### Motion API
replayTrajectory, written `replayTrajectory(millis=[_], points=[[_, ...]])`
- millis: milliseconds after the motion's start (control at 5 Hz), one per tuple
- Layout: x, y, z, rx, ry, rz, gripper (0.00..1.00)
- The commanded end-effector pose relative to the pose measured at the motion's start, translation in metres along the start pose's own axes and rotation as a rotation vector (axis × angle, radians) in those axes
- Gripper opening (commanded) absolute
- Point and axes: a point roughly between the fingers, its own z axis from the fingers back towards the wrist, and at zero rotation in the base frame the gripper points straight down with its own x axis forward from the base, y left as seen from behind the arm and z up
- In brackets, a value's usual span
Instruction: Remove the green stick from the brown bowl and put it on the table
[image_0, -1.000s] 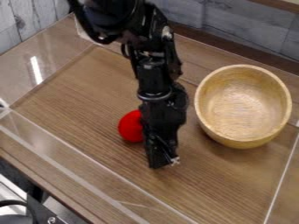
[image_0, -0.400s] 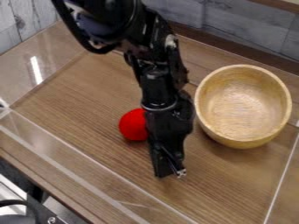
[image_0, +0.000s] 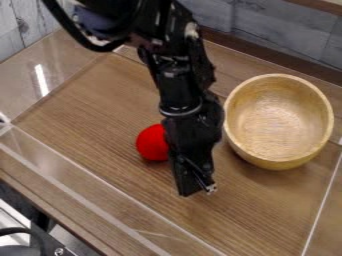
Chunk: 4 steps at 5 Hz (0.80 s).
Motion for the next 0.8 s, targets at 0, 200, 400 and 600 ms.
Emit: replayTrajectory(millis=[0,200,400,600], points=[[0.009,0.003,0.007,0.013,-0.049,-0.021,0.0],[0.007,0.001,0.0,-0.008,-0.044,-0.035,0.0],[0.003,0.001,0.005,-0.01,-0.06,-0.033,1.0],[0.0,0.001,0.016,-0.01,-0.075,-0.048,1.0]])
